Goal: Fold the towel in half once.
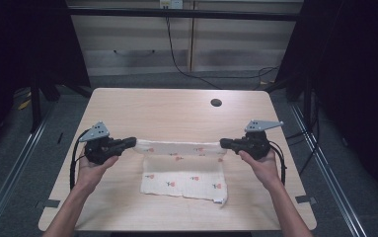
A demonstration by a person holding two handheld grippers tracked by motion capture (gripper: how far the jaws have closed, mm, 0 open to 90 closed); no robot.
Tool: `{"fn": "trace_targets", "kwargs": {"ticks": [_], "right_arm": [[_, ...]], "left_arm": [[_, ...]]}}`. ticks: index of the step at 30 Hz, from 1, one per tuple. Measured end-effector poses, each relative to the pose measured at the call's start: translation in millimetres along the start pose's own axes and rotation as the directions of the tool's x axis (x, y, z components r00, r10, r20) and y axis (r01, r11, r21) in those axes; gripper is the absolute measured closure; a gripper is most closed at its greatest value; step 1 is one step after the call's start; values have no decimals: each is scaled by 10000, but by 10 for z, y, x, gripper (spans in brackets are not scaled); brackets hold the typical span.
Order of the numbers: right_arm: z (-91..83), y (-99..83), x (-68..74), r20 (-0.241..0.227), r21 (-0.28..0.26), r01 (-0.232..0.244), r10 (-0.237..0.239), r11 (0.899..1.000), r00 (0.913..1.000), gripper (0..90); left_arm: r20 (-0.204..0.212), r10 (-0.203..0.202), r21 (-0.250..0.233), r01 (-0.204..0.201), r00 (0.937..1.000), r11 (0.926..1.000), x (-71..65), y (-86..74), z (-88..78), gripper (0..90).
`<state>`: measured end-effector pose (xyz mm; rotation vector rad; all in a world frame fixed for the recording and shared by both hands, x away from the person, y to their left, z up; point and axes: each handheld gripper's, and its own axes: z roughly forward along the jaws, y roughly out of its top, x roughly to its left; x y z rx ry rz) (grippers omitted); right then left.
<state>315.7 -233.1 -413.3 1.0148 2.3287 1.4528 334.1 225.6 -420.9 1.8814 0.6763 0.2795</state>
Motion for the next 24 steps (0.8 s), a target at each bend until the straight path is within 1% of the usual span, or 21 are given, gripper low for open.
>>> {"fn": "trace_targets", "kwargs": {"ticks": [1, 4, 5, 6, 8, 9, 11, 12, 13, 15, 16, 17, 18, 19, 20, 21, 23, 24], "right_arm": [[-8, -23, 33, -17, 47, 26, -26, 10000, 10000, 873], [-40, -106, 108, -87, 158, 91, -89, 9998, 9999, 872], [-52, -140, 123, -104, 130, 26, -24, 9999, 9999, 872], [-56, -176, 138, -124, 147, -25, 26, 9999, 9999, 872], [-57, -245, 160, -94, 324, -41, 44, 9995, 9999, 873], [-59, -277, 169, -126, 384, -63, 68, 9992, 9999, 872], [-64, -332, 192, -159, 439, -91, 98, 9990, 9998, 872], [-66, -357, 207, -214, 475, -83, 94, 9988, 9997, 872], [-67, -379, 229, -226, 544, -72, 84, 9985, 9997, 872], [-68, -418, 275, -298, 682, -3, 24, 9977, 9996, 871], [-72, -437, 296, -323, 716, 34, -11, 9974, 9995, 870], [-77, -457, 313, -375, 720, -6, 33, 9974, 9993, 870], [-79, -476, 327, -374, 739, -6, 34, 9973, 9993, 870], [-79, -499, 336, -377, 762, -13, 42, 9971, 9993, 870], [-75, -524, 346, -443, 719, -76, 108, 9974, 9990, 869], [-72, -548, 357, -435, 747, -107, 140, 9971, 9990, 868], [-59, -594, 365, -480, 804, -166, 205, 9966, 9986, 867], [-52, -616, 366, -474, 855, -218, 259, 9961, 9985, 866]], "left_arm": [[-93, 93, 73, -92, 9999, 9999, -25, -21, -7, 881], [-27, 131, 184, -131, 9999, 9997, -71, -89, -19, 881], [26, 73, 194, -74, 10000, 9998, -86, -115, -20, 881], [119, 31, 326, -35, 9999, 9995, -102, -139, -15, 881], [91, 256, 547, -260, 9996, 9982, -152, -186, -16, 881], [225, 290, 670, -304, 9993, 9973, -180, -211, -18, 881], [176, 502, 891, -516, 9986, 9947, -226, -261, -36, 881], [270, 470, 983, -494, 9985, 9939, -237, -286, -44, 880], [173, 536, 1034, -551, 9984, 9931, -249, -310, -55, 880], [318, 451, 1175, -486, 9985, 9919, -272, -364, -67, 880], [261, 520, 1215, -548, 9983, 9911, -283, -390, -74, 880], [392, 409, 1283, -456, 9984, 9907, -296, -419, -74, 879], [387, 492, 1335, -540, 9980, 9896, -302, -446, -71, 879], [426, 416, 1373, -471, 9982, 9894, -314, -474, -68, 878], [567, 320, 1406, -397, 9979, 9893, -324, -500, -64, 879], [625, 402, 1507, -492, 9972, 9874, -333, -522, -62, 877], [678, 332, 1598, -437, 9971, 9862, -351, -581, -66, 877], [792, 192, 1651, -321, 9967, 9858, -358, -611, -65, 876]]}}
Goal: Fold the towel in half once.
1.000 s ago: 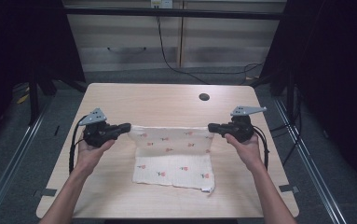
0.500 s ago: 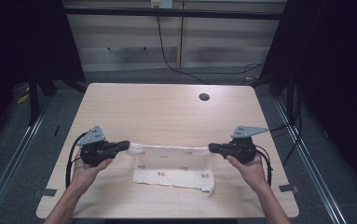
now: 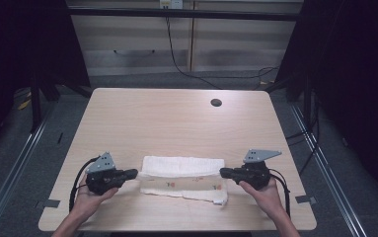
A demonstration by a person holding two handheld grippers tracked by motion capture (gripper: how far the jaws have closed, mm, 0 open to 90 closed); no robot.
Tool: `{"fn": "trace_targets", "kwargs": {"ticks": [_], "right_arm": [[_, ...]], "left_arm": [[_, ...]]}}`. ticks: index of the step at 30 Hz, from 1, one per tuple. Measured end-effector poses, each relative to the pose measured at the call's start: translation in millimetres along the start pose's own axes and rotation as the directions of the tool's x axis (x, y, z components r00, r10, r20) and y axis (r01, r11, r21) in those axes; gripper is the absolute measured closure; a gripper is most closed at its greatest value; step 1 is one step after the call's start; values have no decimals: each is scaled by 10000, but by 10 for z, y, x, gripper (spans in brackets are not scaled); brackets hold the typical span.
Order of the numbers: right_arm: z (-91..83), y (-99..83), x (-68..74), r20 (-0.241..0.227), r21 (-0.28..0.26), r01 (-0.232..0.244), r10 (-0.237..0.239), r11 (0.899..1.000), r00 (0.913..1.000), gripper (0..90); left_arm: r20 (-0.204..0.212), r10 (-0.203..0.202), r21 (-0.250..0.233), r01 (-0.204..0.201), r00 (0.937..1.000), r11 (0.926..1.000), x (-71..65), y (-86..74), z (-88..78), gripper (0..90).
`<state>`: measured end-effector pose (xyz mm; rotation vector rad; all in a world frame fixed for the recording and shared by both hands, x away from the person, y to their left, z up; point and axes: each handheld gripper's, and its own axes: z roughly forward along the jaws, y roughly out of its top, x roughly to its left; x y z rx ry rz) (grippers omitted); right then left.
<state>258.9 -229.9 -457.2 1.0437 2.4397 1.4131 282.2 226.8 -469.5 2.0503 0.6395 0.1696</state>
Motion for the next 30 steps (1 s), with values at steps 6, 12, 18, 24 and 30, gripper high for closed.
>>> {"fn": "trace_targets", "kwargs": {"ticks": [6, 12, 18, 24, 30], "right_arm": [[3, -116, 14, -72, 103, -225, 226, 9997, 9997, 846], [36, -200, 19, -116, 369, -304, 308, 9989, 9995, 821], [28, -230, 20, -142, 444, -361, 368, 9984, 9992, 785], [-20, -213, 25, -100, 189, -426, 428, 9989, 9990, 769], [1, -124, -73, 114, 96, -436, 435, 9990, 9990, 760]], "left_arm": [[242, 5, 224, -10, 9997, 9997, -43, -87, 26, 870], [314, -66, 521, 49, 9995, 9986, -45, -148, 74, 837], [248, -344, 289, 337, 9991, 9990, -15, -154, 37, 792], [268, -392, -21, 393, 9989, 9992, -13, -117, -11, 759], [-149, -706, -248, 702, 9974, 9972, 62, -52, -1, 736]]}}
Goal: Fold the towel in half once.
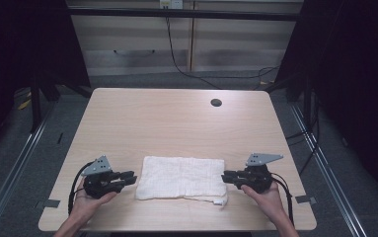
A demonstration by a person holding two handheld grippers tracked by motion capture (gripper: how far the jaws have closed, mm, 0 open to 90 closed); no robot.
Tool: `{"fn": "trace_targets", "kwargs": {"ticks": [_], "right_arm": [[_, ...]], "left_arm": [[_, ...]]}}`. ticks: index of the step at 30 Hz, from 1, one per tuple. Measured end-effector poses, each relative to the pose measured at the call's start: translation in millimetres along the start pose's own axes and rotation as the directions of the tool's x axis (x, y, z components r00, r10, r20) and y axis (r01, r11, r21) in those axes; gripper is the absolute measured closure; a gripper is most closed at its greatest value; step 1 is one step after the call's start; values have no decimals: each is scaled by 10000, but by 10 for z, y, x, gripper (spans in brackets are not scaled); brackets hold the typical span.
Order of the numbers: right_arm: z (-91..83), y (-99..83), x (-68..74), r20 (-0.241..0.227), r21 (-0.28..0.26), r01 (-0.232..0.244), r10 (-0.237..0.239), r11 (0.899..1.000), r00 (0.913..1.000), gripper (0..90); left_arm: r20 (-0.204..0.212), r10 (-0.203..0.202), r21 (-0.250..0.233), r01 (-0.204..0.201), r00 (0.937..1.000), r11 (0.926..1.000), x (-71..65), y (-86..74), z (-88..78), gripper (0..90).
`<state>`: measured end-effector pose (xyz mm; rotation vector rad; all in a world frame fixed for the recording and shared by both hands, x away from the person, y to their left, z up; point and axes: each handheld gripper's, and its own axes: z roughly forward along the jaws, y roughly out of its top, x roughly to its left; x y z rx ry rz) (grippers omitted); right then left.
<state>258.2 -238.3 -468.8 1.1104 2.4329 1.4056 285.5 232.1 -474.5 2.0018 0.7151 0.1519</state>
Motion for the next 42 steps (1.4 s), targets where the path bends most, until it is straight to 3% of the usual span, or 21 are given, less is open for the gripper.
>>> {"fn": "trace_targets", "kwargs": {"ticks": [8, 11, 14, 18, 20, 22, 27, 33, 35, 39, 42], "right_arm": [[165, 204, -344, 642, 195, -288, 275, 9994, 9976, 787], [261, 266, -464, 734, 320, -413, 389, 9986, 9965, 771], [368, 302, -541, 798, 517, -435, 393, 9977, 9960, 727], [466, 296, -610, 769, 458, -655, 618, 9968, 9951, 690], [518, 264, -614, 632, 715, -616, 571, 9955, 9964, 668], [566, 238, -615, 830, 986, -562, 481, 9935, 9954, 651], [607, 210, -663, 821, 1041, -799, 715, 9913, 9941, 620], [638, 178, -645, 438, 1239, -713, 663, 9897, 9968, 698], [657, 175, -645, 304, 1211, -677, 645, 9903, 9975, 738], [678, 181, -612, 78, 1349, -603, 598, 9890, 9982, 860], [674, 198, -597, 114, 1376, -539, 529, 9890, 9985, 873]], "left_arm": [[21, 348, 1034, -348, 9994, 9940, 102, 283, 493, 746], [130, 130, 1172, -144, 9998, 9930, 131, 275, 648, 749], [-41, 393, 1664, -381, 9992, 9853, 126, 186, 748, 749], [-109, 289, 1659, -267, 9995, 9858, 173, 142, 733, 752], [-44, 226, 1561, -216, 9997, 9875, 188, 126, 726, 752], [-65, 257, 1538, -244, 9996, 9878, 195, 116, 719, 752], [-77, 340, 1517, -325, 9994, 9879, 185, 109, 719, 752], [-97, 383, 1460, -364, 9992, 9886, 175, 101, 716, 746], [-156, 568, 1623, -535, 9983, 9853, 130, 103, 702, 729], [-2, 360, 1757, -354, 9994, 9838, 88, 87, 643, 721], [278, 286, 1555, -326, 9992, 9873, 102, 119, 590, 690]]}}
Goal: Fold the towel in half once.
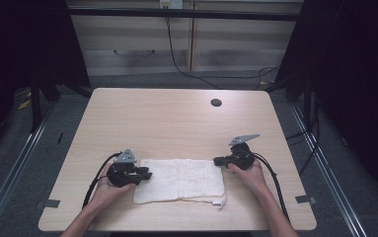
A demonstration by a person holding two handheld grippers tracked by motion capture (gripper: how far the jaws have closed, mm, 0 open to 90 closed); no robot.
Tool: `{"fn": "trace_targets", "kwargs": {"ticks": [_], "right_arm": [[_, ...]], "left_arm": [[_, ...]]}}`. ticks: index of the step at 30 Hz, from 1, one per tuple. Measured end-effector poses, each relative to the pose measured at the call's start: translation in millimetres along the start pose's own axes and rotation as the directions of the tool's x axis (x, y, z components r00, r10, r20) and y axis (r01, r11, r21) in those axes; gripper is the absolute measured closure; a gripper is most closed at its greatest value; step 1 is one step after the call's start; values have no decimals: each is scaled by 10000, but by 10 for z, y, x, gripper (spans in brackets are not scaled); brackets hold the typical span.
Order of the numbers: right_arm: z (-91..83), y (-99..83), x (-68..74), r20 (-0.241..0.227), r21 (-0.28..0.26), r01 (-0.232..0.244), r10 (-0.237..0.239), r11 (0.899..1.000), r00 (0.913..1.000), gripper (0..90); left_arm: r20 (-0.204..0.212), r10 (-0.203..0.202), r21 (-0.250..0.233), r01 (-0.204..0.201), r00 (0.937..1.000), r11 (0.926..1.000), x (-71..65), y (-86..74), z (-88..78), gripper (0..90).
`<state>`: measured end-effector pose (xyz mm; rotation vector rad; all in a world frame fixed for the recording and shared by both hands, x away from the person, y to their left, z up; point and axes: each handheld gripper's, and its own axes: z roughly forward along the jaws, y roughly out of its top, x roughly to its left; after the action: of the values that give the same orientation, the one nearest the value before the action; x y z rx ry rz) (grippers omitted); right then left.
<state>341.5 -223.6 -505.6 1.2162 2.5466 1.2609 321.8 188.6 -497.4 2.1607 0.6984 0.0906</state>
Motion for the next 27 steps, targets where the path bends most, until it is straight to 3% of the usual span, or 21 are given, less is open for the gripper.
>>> {"fn": "trace_targets", "kwargs": {"ticks": [3, 4, 5, 7, 9, 12, 15, 18, 23, 27], "right_arm": [[-14, 21, 16, 21, -95, 35, -35, 9999, 10000, 874], [-20, 26, 16, 44, -133, 28, -27, 9999, 10000, 875], [-22, 30, 13, 51, -180, 56, -56, 9998, 10000, 875], [-24, 32, 14, 69, -176, 75, -74, 9998, 9999, 875], [-27, 31, 13, 39, -196, 35, -34, 9998, 10000, 875], [-24, 30, 9, 38, -201, 32, -31, 9998, 10000, 875], [-29, 29, 6, 46, -224, 58, -57, 9997, 10000, 875], [-44, 30, 11, 66, -286, 54, -52, 9996, 10000, 874], [-46, 26, 3, 96, -283, -8, 10, 9996, 10000, 875], [-56, 26, 2, 20, -375, -64, 65, 9993, 10000, 875]], "left_arm": [[-288, -93, -606, 75, 9995, 9981, 93, 74, -64, 687], [-441, -393, -780, 358, 9983, 9963, 135, 86, -76, 689], [-619, -599, -768, 551, 9963, 9955, 169, 104, -71, 689], [-563, -640, -563, 608, 9964, 9966, 230, 141, -30, 666], [-854, -821, -688, 763, 9930, 9947, 295, 137, 18, 654], [-953, -818, -308, 792, 9921, 9964, 379, 129, 97, 649], [-870, -887, -285, 865, 9923, 9958, 427, 131, 147, 645], [-916, -421, 16, 424, 9949, 9991, 391, 126, 175, 645], [-1074, 126, 142, -112, 9941, 9998, 339, 127, 185, 666], [-904, 524, 269, -502, 9945, 9984, 276, 116, 175, 831]]}}
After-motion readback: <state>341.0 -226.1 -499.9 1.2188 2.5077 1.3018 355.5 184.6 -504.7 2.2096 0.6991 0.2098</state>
